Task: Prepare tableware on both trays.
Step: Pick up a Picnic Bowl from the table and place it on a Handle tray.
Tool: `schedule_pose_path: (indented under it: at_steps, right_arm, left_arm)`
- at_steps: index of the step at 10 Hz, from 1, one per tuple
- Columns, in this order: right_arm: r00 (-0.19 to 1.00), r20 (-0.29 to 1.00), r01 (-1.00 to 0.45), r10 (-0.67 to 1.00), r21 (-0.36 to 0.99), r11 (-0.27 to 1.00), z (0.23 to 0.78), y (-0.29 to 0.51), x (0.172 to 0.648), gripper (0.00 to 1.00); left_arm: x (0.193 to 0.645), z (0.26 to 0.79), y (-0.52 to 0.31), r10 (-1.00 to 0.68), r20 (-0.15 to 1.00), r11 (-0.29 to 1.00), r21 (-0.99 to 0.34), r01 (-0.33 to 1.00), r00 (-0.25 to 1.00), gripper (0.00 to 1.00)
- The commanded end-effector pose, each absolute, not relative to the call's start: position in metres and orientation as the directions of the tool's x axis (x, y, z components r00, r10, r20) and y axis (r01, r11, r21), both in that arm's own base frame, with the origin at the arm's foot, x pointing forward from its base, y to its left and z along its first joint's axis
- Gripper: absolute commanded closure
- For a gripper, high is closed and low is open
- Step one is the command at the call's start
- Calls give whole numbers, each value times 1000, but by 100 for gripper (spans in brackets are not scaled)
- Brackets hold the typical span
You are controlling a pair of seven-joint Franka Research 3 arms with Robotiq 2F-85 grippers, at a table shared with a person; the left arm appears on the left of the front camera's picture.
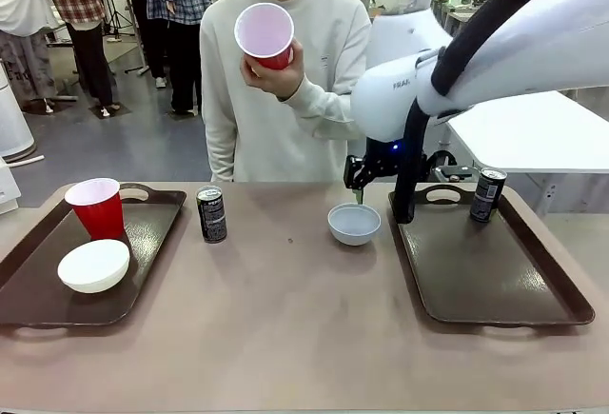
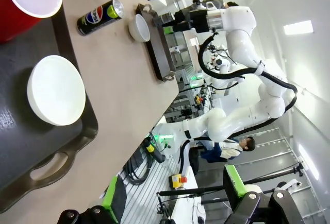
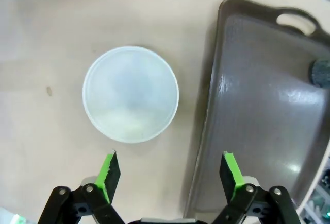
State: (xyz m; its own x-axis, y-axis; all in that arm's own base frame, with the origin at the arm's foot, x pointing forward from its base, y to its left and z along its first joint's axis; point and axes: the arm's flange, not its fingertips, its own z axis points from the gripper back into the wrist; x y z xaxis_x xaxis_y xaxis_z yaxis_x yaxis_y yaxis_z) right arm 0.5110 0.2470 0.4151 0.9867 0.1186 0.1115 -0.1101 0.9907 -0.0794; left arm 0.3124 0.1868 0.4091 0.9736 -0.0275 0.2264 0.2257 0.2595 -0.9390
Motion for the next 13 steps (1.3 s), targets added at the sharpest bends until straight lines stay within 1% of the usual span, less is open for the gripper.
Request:
schedule_pose_path:
  at_steps: [1,2,5,6,8,9,10,11,12,13]
  right_arm:
    - [985,85,-145,148,-32,989,411,254,523,0]
    - [987,111,-110,119,-79,991,415,247,511,0]
    - [987,99,-117,124,-75,990,408,251,518,0]
    - [985,94,-141,143,-27,990,400,240,524,0]
    - [978,95,-190,187,23,981,380,229,531,0]
    - [972,109,-213,208,29,977,378,227,527,0]
    - [971,109,-217,213,27,976,383,226,508,0]
    - [971,112,-213,213,-10,977,399,230,445,0]
    - [947,178,-263,269,-54,963,413,230,374,0]
    - [947,223,-224,232,-61,973,421,224,356,0]
  left_arm:
    - [310,409,190,-37,247,252,-935,248,968,0]
    - [310,409,190,-37,247,252,-935,248,968,0]
    - [310,409,190,-37,247,252,-935,248,968,0]
    - [310,409,190,-37,247,252,-935,248,968,0]
    - [310,409,190,-37,247,252,-935,248,968,0]
    - [310,409,190,-37,247,252,-935,248,968,0]
    - [310,409,190,-37,247,252,-935,248,968,0]
    - [310,409,190,-37,247,252,-935,248,968,0]
    - [310,409,190,-37,247,252,-935,248,968,0]
    - [310,409,190,-37,247,252,-935,248,968,0]
